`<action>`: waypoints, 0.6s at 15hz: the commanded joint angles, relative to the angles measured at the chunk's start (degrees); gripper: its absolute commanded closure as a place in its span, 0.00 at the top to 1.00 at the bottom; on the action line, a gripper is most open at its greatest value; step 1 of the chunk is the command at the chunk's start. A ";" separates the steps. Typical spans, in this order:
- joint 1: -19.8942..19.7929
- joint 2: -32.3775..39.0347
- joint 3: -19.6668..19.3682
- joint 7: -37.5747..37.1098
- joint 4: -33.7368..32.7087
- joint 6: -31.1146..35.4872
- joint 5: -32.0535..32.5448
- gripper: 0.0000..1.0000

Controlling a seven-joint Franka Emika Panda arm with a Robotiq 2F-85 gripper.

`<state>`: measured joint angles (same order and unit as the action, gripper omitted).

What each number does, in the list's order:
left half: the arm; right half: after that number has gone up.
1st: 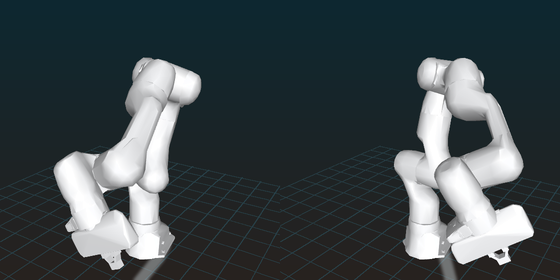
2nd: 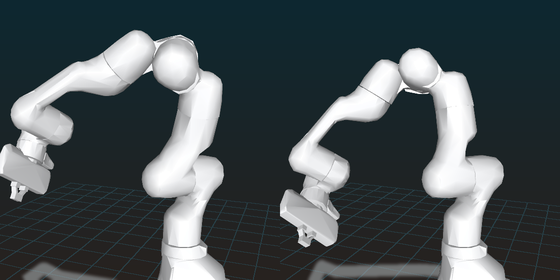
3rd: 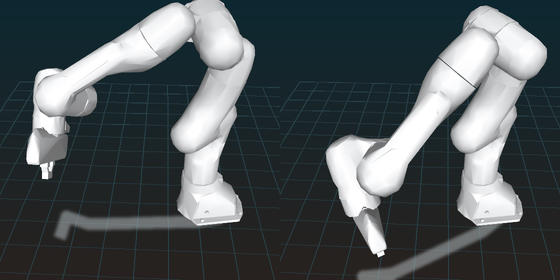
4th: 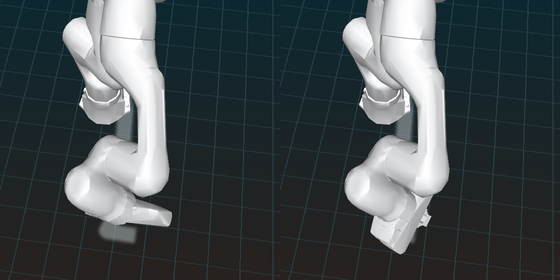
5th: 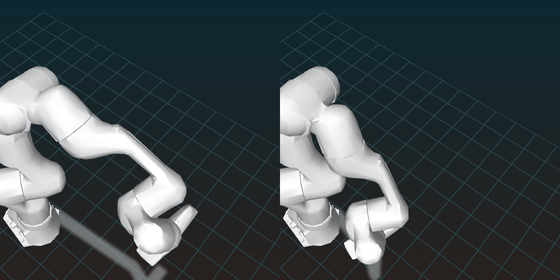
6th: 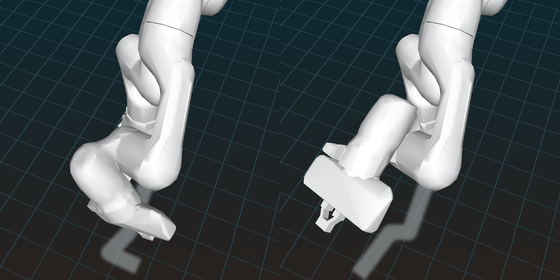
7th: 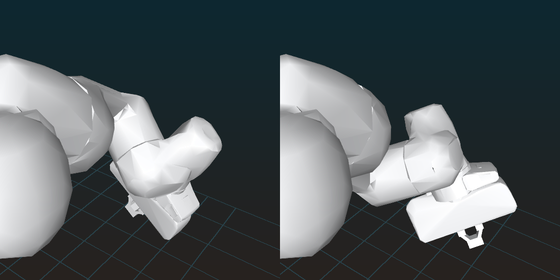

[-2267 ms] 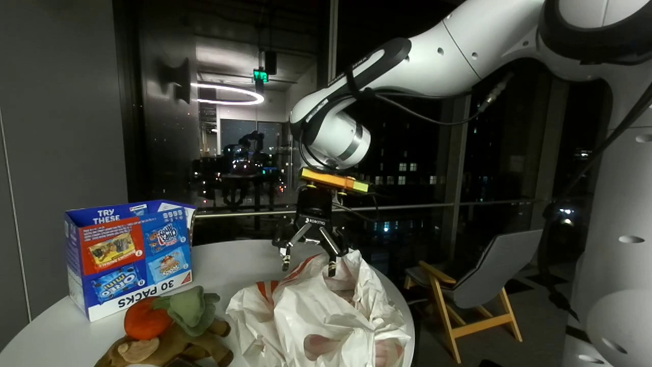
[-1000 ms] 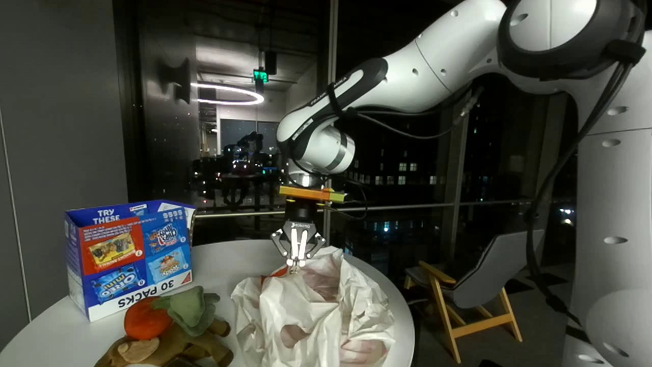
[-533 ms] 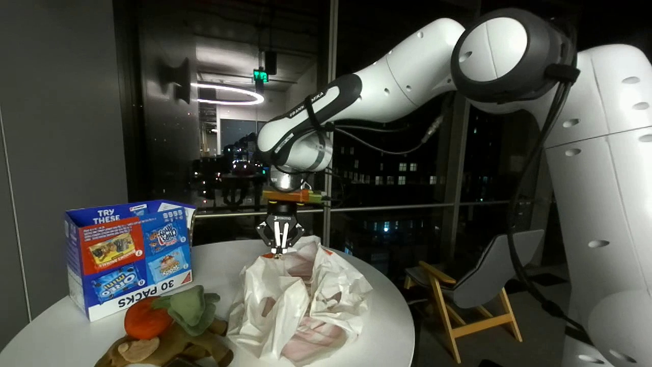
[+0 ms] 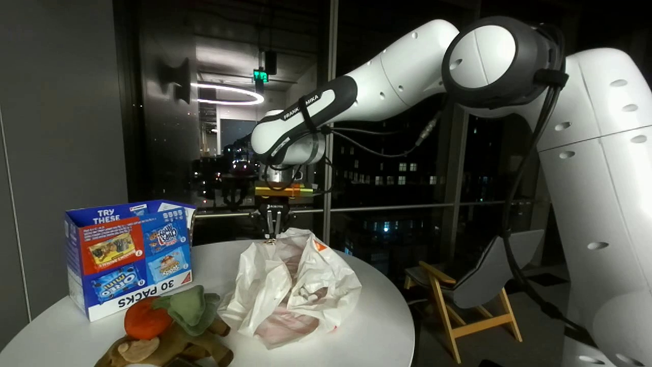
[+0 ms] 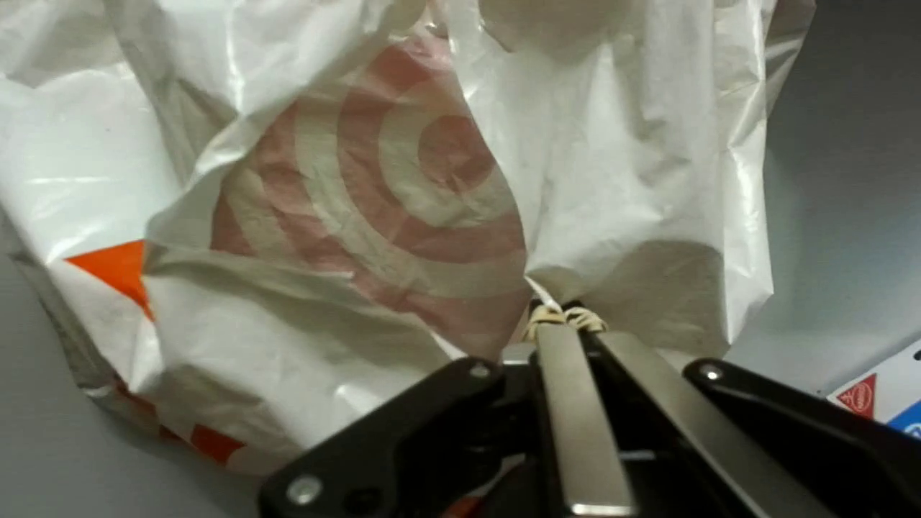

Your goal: Put the items on the table inside the plastic bag except for the blue box

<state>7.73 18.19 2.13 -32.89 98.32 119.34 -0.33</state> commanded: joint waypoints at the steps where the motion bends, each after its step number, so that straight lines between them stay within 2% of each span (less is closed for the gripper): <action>1: -0.75 0.64 0.44 1.11 -2.85 -5.63 -5.03 0.33; 3: -1.87 -0.58 1.41 5.25 -3.12 -12.56 -10.38 0.48; 9: -2.83 -6.37 1.89 15.25 -5.04 -34.62 -17.93 0.93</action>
<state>6.10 15.72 2.89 -23.36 94.20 92.96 -15.03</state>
